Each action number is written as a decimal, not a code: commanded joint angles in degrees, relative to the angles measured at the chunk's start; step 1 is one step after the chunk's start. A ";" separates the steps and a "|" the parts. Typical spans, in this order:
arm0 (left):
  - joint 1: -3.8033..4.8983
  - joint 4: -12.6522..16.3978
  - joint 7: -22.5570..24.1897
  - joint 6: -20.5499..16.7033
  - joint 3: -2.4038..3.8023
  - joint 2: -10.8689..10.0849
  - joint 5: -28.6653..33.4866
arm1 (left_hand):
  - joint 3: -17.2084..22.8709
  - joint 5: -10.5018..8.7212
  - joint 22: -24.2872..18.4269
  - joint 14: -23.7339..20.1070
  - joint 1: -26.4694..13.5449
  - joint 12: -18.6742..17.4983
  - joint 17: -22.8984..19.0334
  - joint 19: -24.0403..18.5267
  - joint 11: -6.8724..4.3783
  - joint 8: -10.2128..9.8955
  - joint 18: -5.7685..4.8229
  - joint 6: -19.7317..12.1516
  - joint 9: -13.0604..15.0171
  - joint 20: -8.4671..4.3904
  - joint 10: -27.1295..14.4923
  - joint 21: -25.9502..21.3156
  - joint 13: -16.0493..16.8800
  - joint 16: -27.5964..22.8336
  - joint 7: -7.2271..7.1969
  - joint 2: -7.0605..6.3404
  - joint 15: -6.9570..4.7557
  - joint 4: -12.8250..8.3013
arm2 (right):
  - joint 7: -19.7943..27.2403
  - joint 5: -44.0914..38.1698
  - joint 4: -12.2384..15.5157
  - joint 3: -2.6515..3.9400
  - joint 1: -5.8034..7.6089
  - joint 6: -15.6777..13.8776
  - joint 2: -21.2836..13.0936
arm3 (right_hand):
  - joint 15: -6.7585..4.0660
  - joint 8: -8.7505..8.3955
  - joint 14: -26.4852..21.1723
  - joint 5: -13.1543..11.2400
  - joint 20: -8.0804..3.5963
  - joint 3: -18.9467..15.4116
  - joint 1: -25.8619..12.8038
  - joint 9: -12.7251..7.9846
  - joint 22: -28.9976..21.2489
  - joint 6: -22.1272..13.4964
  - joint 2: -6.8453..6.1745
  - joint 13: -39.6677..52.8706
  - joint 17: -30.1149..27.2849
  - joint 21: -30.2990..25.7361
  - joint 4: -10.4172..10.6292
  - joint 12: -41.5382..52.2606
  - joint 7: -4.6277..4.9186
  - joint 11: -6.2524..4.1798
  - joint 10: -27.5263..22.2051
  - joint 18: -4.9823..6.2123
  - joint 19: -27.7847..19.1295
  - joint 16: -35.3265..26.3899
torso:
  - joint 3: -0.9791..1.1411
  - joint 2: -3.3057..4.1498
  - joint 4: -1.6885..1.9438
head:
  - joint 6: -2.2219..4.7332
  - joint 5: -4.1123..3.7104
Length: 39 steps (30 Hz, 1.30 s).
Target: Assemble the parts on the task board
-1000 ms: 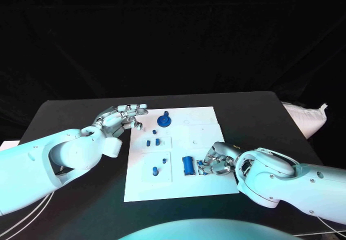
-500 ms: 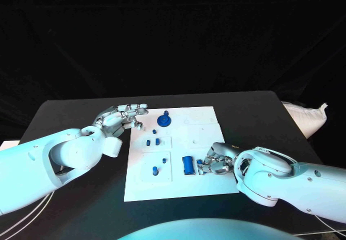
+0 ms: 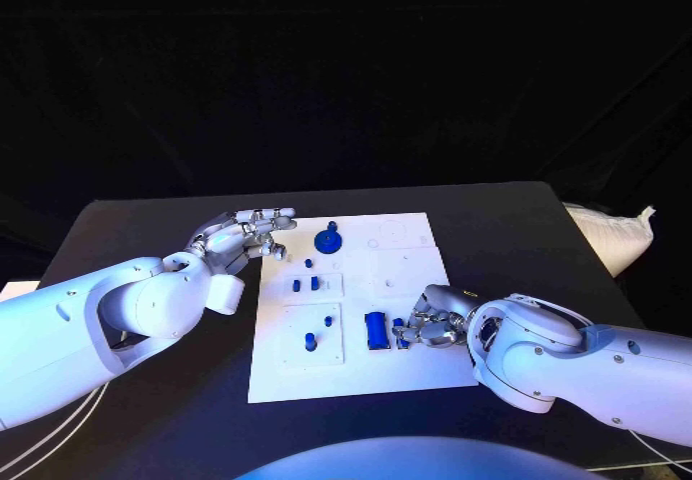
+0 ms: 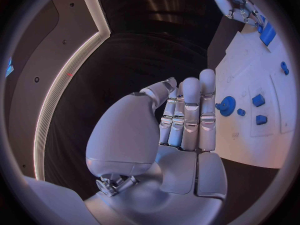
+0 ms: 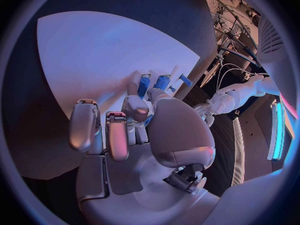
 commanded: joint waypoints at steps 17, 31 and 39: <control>0.00 0.05 0.03 1.35 0.03 0.03 -0.39 | -0.49 0.06 -0.11 -0.35 0.01 0.18 -0.09 -0.30 -0.03 0.37 1.14 -0.19 -0.09 0.05 -0.38 -0.25 -0.10 -0.42 0.14 0.64 0.11 0.03 | 2.02 -1.65 0.84 -0.09 -0.15 -0.20 -1.13 | -0.58 0.32 4.96 -7.79 -0.51 -5.36 -4.17 0.71 0.45 0.78 1.34 1.26 9.69 0.53 -0.25 0.86 -0.19 -0.09 0.79 -0.91 0.43 0.56 | 0.02 -0.01 0.00 | 0.25 -0.14; -0.12 -1.25 0.59 1.25 0.00 0.35 -0.40 | -0.59 0.05 -0.14 -0.45 -0.12 0.22 -0.14 -0.37 0.00 0.40 1.12 -0.21 -0.10 0.07 -0.46 -0.33 -0.12 -0.45 0.15 0.61 0.14 0.07 | 21.25 18.12 -1.97 -0.05 1.91 -10.73 -2.86 | 0.69 -3.23 3.80 -7.79 0.45 -4.28 11.33 -0.25 -5.21 -5.17 1.48 -5.77 4.62 -3.92 -4.87 -11.78 2.15 1.66 -4.33 0.29 -3.27 -2.62 | -0.02 -0.52 0.02 | 1.07 -0.45; -0.63 -3.91 3.22 0.13 -0.01 1.40 -0.16 | -2.86 -0.02 -3.04 -8.01 -1.42 0.67 -4.35 -7.37 0.66 0.38 1.01 -1.33 -0.34 1.02 -2.07 -6.26 -0.61 -8.56 0.51 0.31 1.12 0.92 | 43.75 49.60 -11.45 -0.06 6.84 -11.61 -1.22 | 2.71 -5.15 -7.45 -11.94 2.37 0.02 19.41 -2.72 -31.99 -8.52 1.74 -23.31 -30.81 -27.82 -8.47 -35.05 4.52 4.12 -13.94 5.16 -20.10 -32.69 | -0.65 -2.78 0.20 | 2.75 -1.27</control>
